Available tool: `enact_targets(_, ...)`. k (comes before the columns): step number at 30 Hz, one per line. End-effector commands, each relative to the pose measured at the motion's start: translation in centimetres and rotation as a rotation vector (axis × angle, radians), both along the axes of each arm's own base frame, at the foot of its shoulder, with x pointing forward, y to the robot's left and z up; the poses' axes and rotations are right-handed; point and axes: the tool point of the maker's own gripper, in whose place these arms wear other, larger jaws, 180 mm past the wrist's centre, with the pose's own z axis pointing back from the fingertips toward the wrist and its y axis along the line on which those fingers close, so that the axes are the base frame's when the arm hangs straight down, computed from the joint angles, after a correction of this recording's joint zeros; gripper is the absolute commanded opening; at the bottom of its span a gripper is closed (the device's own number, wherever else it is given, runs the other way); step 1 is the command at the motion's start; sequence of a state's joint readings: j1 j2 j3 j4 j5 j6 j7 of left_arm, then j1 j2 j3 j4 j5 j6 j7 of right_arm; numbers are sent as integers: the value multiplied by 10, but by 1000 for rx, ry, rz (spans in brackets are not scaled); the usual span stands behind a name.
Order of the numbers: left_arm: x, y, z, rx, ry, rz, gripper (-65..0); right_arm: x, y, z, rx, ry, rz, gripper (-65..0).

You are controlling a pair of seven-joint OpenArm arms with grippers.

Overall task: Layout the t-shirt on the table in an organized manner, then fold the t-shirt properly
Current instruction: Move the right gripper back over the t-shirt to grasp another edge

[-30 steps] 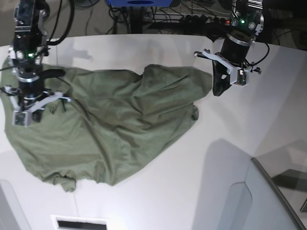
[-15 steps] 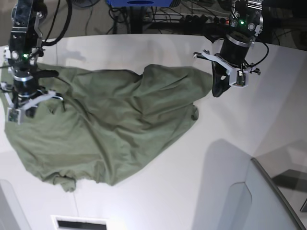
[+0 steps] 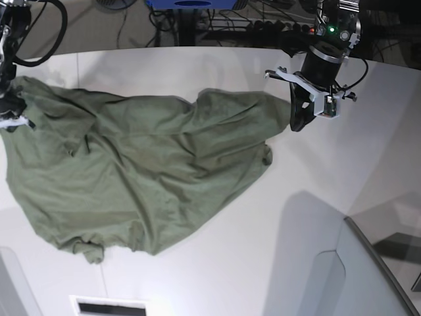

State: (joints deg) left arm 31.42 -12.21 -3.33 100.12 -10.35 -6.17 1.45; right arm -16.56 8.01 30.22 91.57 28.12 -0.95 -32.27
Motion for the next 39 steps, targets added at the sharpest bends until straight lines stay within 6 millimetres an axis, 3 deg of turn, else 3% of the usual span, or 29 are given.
enact_targets(1,4,1,10,-3,-41,-2,-650,-3,-19,6,-18,-20,-45,-650)
enact_targets(5,4,0,11,-3,-42,-3,-650,-7,-45,8,49,-73,-89,-650)
enact_targets(10,3,0,10,-3,-41,-3,-650,8,-27,24,90,-67,35,-650)
enact_targets(11,2,-2,10,-7,-38,-6,-650,10,-20,25,106,-61,48,-650)
enact_targets(17,-3,-2,8,-9,-27,-6,-650,40,72,25,141,-32,330,-650)
enact_targets(20,-4,-5,6,-13,-21,-9,-650,52,97,25,151,-30,413,-650)
enact_targets(26,-19,-7,0,-12,30,-13,-650,62,104,27,166,-44,420,-650)
enact_targets(30,-29,-2,-11,10,122,-4,-650,65,120,32,197,-78,420,-650)
enact_targets(33,-32,-6,-16,-2,149,6,-650,66,149,39,223,-109,467,-650)
enact_targets(36,-27,-13,-7,-19,120,14,-650,66,174,43,218,-110,548,-650)
enact_targets(39,-24,-12,-4,-18,107,14,-650,63,181,48,64,-100,624,-650)
